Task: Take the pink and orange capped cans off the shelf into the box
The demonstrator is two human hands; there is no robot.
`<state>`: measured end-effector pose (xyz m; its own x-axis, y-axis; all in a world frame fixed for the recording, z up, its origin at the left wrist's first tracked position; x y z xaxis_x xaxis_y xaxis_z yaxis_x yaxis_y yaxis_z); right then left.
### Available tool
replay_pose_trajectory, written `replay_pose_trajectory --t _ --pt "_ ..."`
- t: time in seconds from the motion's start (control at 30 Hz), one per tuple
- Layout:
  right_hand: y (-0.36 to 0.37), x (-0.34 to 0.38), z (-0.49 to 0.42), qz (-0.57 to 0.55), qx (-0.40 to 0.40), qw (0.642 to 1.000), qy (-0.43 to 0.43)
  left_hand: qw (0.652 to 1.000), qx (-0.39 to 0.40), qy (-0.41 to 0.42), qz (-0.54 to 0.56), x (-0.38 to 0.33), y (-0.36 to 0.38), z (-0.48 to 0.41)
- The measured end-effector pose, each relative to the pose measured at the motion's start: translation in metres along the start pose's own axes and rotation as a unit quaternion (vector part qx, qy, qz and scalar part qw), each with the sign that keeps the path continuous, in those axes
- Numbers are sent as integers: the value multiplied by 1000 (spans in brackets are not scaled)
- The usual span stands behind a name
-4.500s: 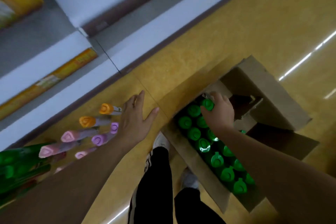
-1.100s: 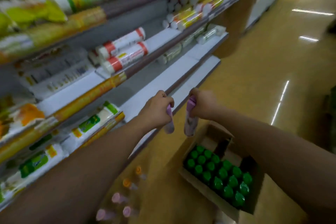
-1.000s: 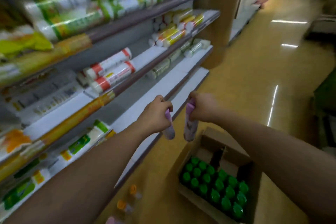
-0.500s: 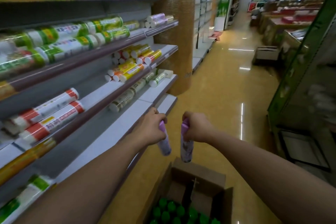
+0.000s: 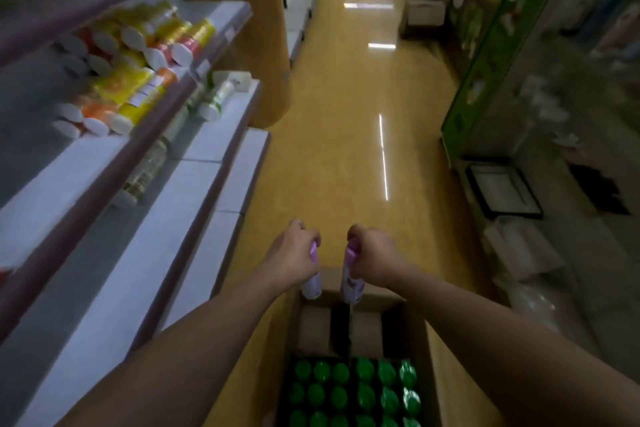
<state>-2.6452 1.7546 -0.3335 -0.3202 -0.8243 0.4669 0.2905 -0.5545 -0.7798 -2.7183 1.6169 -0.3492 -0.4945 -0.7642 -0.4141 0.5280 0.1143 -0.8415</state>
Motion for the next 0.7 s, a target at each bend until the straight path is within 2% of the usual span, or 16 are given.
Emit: replay_pose_trajectory --t 0.23,0.57,0.7 --pt "93 -58 -85 -54 47 995 73 995 91 4 42 70 104 -78" --pt "322 -188 -179 -97 116 985 88 979 156 -57 119 170 357 -155" --pt "398 -230 -195 -97 141 981 96 973 183 -63 126 192 425 -165"
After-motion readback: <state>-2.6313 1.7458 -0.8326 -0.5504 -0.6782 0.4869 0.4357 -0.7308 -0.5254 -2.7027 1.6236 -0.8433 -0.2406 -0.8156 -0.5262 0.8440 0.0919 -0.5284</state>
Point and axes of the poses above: each hand's wrist, its own z-axis away from the middle knuckle, its own y-axis out of the palm, x = y × z, the point moved 7 cm from there along -z, towards the middle knuckle, and after that the axes turned 12 degrees about x, right-handed, at the moved point
